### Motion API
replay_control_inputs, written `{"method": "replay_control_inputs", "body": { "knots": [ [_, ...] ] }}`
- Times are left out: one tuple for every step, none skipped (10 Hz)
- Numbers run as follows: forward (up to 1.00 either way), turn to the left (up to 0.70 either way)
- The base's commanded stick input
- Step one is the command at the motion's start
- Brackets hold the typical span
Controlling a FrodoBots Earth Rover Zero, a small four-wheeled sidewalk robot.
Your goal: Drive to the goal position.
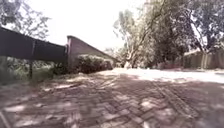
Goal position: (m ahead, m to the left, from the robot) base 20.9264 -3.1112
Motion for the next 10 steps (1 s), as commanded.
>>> {"method": "replay_control_inputs", "body": {
  "knots": [
    [0.70, -0.35],
    [0.70, -0.35],
    [0.70, -0.35],
    [0.70, -0.35],
    [0.70, -0.35],
    [0.70, -0.35],
    [0.70, -0.28],
    [0.70, -0.11],
    [0.70, 0.00],
    [0.70, 0.00]
  ]
}}
